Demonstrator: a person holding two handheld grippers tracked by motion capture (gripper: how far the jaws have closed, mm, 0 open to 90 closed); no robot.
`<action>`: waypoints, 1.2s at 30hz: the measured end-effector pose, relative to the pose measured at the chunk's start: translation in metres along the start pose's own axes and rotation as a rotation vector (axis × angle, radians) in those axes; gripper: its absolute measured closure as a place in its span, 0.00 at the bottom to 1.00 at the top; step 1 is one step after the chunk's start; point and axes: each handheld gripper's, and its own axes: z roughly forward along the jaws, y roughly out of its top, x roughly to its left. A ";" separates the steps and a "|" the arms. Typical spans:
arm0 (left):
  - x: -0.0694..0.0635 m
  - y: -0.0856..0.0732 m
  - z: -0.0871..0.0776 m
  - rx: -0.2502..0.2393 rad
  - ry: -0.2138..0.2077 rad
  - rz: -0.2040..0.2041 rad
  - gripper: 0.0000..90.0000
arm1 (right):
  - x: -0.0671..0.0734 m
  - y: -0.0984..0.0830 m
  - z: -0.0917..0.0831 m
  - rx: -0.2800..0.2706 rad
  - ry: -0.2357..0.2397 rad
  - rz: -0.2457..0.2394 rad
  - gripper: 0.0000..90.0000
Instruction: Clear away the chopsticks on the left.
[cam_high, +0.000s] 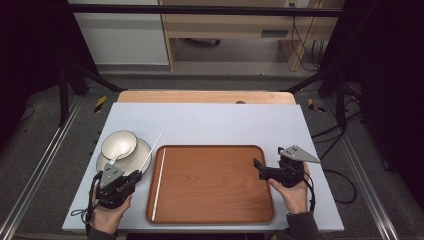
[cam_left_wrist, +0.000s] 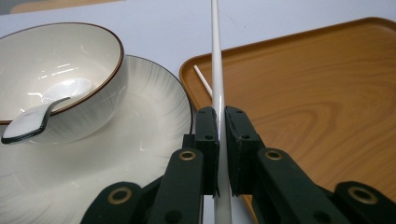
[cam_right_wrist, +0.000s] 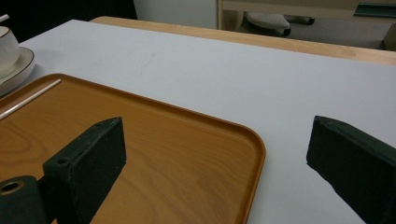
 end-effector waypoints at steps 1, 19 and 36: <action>-0.002 0.000 -0.001 -0.003 0.004 -0.008 0.93 | 0.000 0.000 0.000 -0.002 -0.001 0.004 0.05; -0.024 0.006 0.002 -0.027 0.063 -0.080 0.93 | 0.000 0.002 -0.003 -0.018 0.006 0.018 0.05; -0.051 -0.004 0.009 -0.076 0.078 -0.145 0.93 | 0.000 0.002 -0.003 -0.018 0.009 0.009 0.05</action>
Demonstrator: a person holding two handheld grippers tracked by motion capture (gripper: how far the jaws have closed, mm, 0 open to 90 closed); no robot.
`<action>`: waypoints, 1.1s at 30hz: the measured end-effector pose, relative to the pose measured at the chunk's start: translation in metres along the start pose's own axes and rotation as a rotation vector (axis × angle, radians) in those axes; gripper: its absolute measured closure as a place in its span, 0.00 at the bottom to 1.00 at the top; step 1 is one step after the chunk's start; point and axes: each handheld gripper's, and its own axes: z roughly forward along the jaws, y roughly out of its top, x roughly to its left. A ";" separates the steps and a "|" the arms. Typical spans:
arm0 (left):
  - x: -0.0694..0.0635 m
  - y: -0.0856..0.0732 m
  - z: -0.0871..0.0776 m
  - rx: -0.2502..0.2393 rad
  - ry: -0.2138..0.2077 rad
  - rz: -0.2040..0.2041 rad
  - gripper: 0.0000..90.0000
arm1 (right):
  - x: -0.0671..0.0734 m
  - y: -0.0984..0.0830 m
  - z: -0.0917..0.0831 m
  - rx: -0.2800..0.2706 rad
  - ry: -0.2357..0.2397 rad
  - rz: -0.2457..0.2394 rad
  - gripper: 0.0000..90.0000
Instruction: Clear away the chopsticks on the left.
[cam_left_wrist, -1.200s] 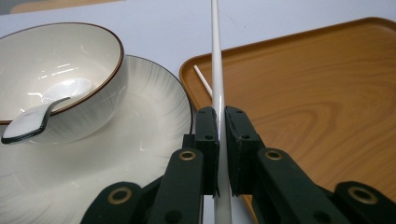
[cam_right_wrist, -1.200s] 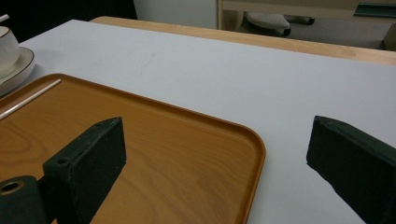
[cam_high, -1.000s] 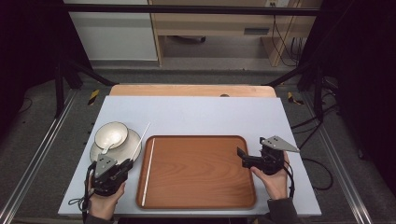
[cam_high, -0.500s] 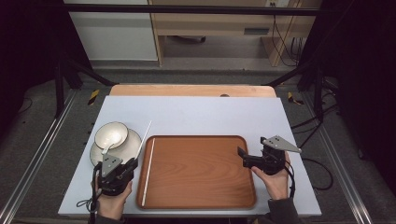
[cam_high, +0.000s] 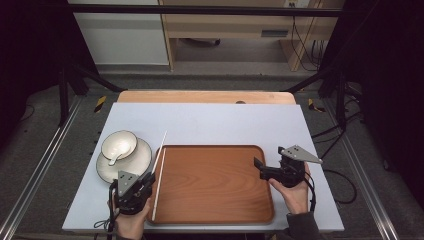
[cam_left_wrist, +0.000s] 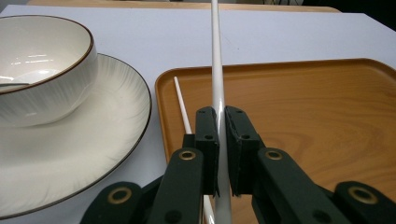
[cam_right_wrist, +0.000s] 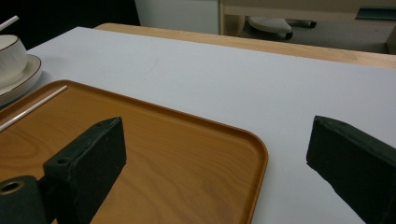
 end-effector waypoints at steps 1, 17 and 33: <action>-0.001 -0.002 0.000 -0.003 -0.002 -0.007 0.93 | 0.000 0.000 0.000 0.000 0.000 0.000 0.05; -0.014 -0.029 0.010 -0.018 0.013 -0.085 0.93 | 0.002 -0.002 0.005 0.016 0.003 -0.007 0.05; -0.016 -0.044 0.032 0.050 0.039 -0.102 0.93 | 0.002 -0.003 0.006 0.023 0.004 -0.007 0.05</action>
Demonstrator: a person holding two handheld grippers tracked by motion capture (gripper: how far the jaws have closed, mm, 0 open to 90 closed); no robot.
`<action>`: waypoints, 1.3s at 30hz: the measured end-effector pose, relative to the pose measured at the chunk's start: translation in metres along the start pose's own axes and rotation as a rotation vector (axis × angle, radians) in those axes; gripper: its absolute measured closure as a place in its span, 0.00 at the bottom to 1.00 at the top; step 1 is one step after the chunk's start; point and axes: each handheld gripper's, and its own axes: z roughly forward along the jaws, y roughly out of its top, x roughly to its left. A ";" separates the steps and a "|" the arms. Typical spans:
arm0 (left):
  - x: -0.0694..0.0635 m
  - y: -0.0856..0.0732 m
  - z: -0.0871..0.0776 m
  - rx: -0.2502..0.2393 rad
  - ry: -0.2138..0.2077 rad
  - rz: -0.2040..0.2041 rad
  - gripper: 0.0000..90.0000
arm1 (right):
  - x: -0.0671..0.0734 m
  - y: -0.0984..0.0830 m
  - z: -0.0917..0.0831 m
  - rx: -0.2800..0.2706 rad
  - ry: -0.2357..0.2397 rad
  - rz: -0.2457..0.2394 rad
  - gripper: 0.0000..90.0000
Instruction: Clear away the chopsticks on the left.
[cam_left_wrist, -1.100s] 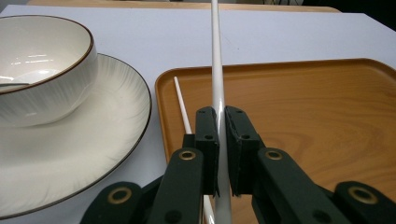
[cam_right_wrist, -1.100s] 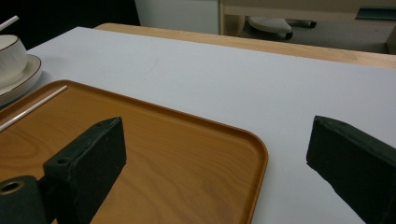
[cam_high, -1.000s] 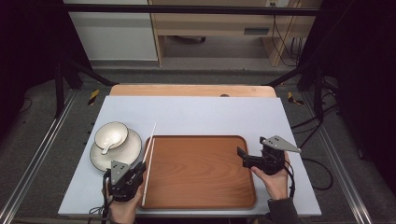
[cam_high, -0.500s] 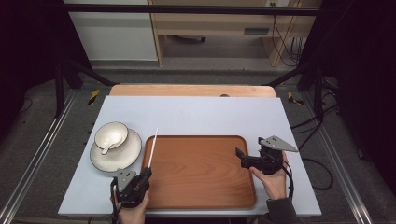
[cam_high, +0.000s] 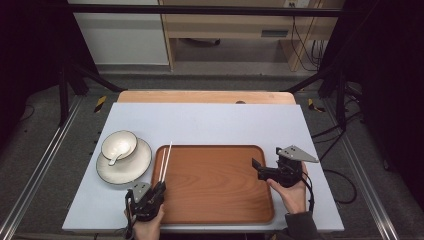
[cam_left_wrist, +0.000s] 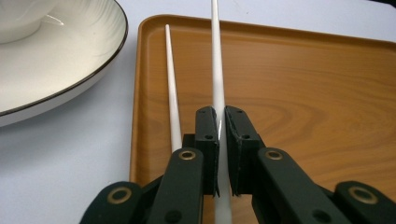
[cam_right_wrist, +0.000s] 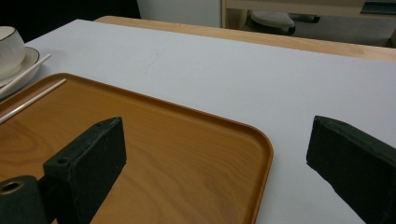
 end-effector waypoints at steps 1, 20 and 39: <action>0.000 0.000 0.001 0.003 0.004 0.001 0.93 | 0.000 0.000 0.000 -0.001 0.001 0.001 0.05; -0.002 0.002 0.010 0.096 0.023 0.026 0.93 | 0.000 0.000 0.000 0.000 -0.001 -0.001 0.06; -0.004 0.004 0.012 0.120 0.021 0.045 0.92 | 0.000 0.000 0.000 0.000 0.003 0.001 0.06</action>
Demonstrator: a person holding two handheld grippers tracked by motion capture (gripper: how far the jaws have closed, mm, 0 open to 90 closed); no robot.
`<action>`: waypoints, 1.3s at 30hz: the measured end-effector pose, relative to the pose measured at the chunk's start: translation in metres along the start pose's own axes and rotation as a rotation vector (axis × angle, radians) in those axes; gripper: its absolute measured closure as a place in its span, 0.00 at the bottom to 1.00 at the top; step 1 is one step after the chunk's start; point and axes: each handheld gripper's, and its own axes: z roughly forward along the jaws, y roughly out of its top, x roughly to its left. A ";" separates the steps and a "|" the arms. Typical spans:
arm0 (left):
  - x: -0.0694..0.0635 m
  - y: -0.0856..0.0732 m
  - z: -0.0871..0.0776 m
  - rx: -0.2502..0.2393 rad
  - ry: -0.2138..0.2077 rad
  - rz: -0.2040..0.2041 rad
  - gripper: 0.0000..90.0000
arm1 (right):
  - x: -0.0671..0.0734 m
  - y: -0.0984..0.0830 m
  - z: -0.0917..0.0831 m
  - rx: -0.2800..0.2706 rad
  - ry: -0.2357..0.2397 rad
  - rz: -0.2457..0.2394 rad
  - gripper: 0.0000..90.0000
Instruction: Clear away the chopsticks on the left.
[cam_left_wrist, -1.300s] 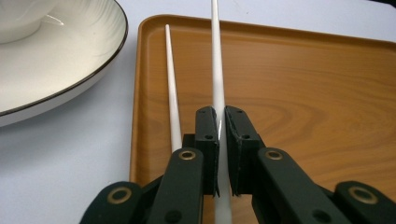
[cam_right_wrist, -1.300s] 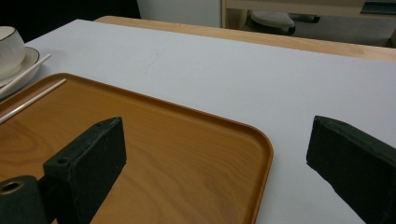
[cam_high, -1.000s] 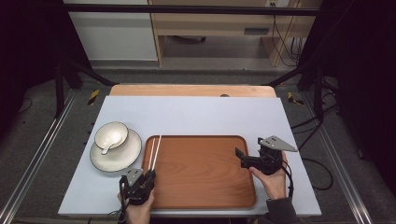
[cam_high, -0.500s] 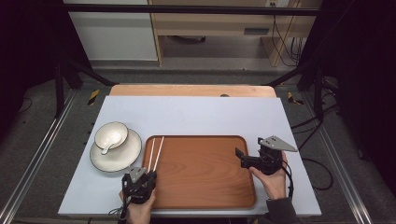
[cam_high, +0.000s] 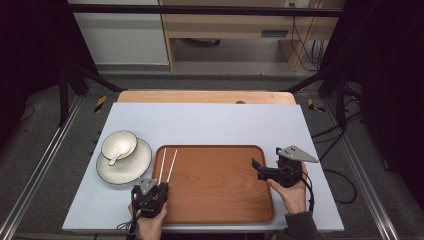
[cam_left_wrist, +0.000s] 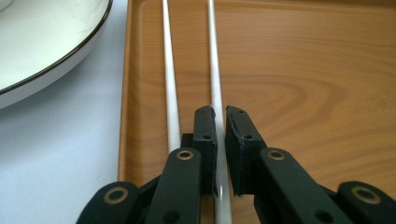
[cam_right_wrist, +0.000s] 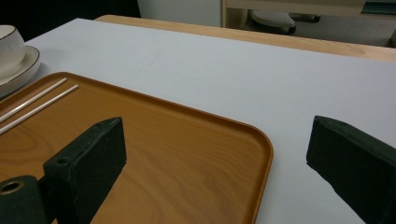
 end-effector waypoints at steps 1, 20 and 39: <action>0.000 0.000 0.000 0.000 -0.001 0.000 0.92 | 0.000 0.000 0.000 0.001 -0.001 -0.002 0.05; 0.010 0.034 -0.024 -0.100 -0.135 0.126 0.70 | -0.002 0.001 -0.004 -0.015 -0.013 0.008 0.06; 0.046 0.052 -0.038 -0.109 -0.247 0.304 0.46 | -0.007 0.000 -0.009 -0.029 -0.028 0.024 0.06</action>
